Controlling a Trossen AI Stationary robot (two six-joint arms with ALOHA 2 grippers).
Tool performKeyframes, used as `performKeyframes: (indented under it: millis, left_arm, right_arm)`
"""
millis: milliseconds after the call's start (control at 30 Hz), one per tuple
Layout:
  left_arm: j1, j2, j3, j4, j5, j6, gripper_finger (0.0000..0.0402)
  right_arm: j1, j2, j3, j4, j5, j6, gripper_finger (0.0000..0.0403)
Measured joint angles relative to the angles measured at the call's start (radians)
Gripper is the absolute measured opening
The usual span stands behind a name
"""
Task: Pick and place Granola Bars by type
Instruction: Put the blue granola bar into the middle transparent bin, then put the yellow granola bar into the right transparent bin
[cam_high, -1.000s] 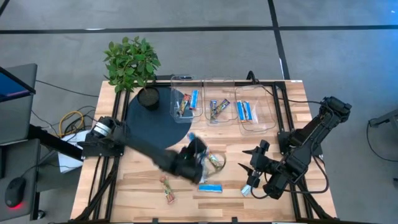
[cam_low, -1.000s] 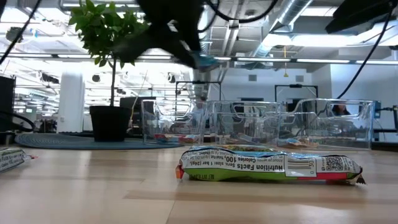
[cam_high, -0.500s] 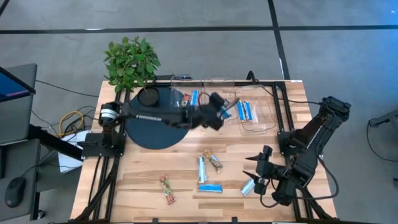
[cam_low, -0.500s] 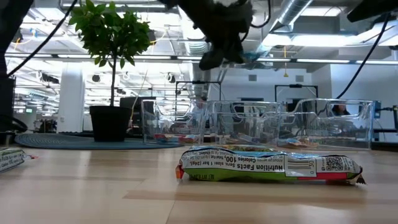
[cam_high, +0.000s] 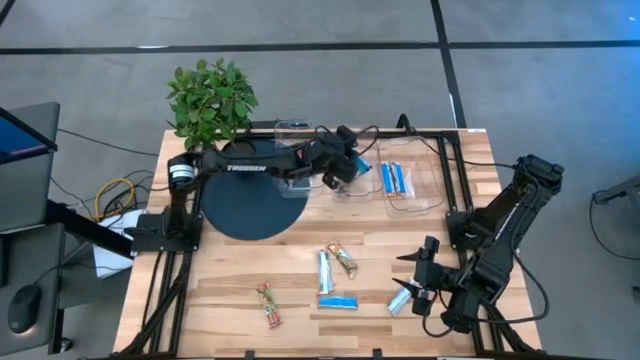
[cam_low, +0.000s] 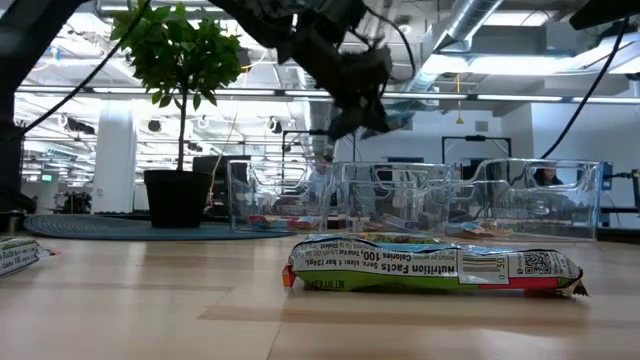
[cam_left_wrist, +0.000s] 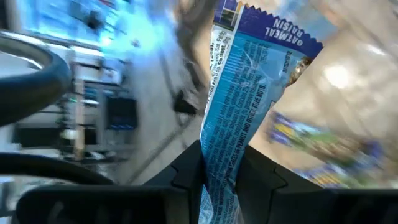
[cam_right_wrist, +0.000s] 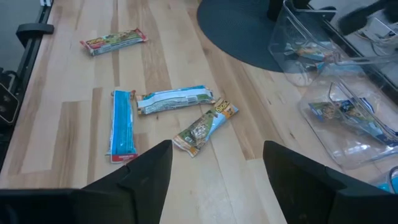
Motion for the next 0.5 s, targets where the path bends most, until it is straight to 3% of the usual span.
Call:
performKeyframes:
  millis: [333,500]
  left_arm:
    - [-0.006,0.089,-0.001,0.065,-0.200,0.124,0.0131]
    - [-0.008,0.084,-0.001,0.064,-0.215,0.105,0.0171]
  right_arm:
    - [-0.008,0.000,-0.006,-0.003,-0.003,0.017,0.0244]
    - [-0.008,0.000,-0.006,0.000,-0.003,0.018,0.0244]
